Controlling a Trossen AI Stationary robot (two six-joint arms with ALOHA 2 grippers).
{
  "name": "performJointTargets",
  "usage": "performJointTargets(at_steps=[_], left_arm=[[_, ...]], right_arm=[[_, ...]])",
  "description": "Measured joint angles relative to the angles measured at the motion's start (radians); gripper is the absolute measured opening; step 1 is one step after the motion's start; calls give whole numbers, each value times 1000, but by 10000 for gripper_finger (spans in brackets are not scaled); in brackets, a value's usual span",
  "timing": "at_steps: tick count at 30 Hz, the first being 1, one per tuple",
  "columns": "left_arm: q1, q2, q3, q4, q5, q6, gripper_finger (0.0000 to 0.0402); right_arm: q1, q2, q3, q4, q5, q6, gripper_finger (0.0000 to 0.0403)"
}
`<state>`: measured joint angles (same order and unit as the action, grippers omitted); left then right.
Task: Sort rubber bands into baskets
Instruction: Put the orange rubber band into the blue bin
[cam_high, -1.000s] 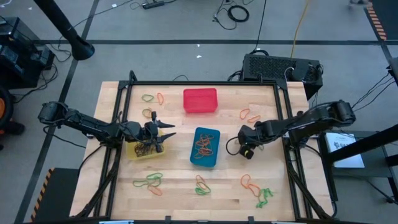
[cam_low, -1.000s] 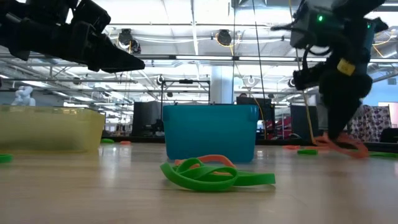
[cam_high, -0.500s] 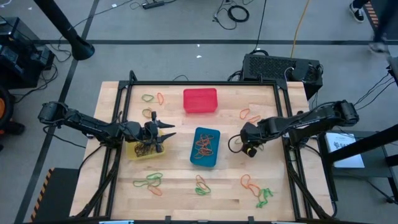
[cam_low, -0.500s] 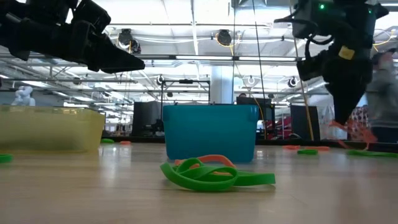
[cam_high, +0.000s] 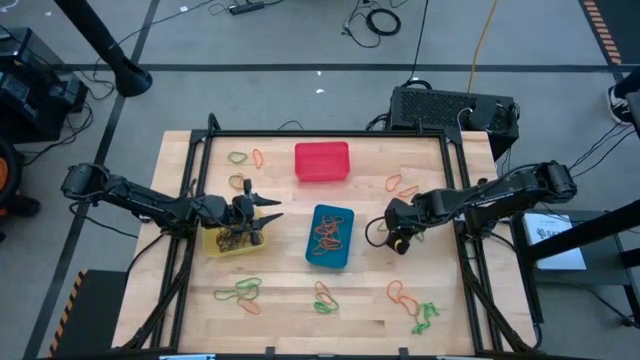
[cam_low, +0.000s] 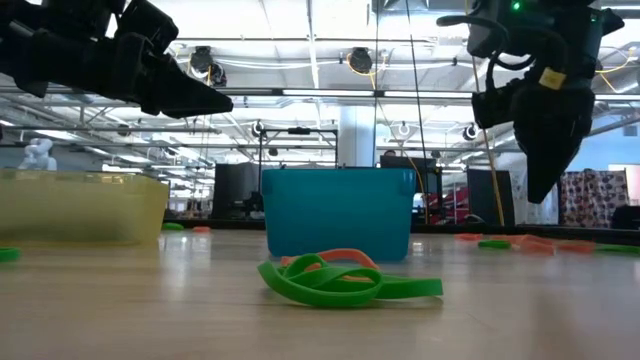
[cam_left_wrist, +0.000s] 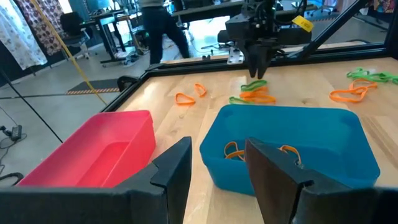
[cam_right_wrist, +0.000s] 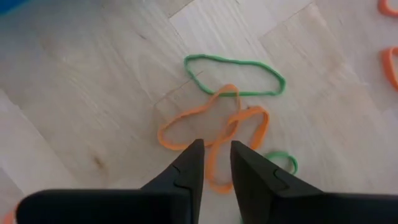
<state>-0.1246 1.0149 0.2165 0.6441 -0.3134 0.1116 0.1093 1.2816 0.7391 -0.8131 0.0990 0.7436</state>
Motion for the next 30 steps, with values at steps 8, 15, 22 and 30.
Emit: performJointTargets(at_steps=[8, 15, 22, 30], left_arm=[[0, 0, 0, -2, 0, 0, 157], [0, 0, 0, -3, 0, 0, 157], [1, 0, 0, -2, 0, 0, 157], [0, 0, 0, -2, 0, 0, 157]], right_arm=[[3, 23, -63, 53, -13, 27, 102], [10, 28, -105, 122, -116, -29, 123], [38, 28, -126, 121, -33, -79, 140], [46, 25, -214, 184, -53, -52, 129]])
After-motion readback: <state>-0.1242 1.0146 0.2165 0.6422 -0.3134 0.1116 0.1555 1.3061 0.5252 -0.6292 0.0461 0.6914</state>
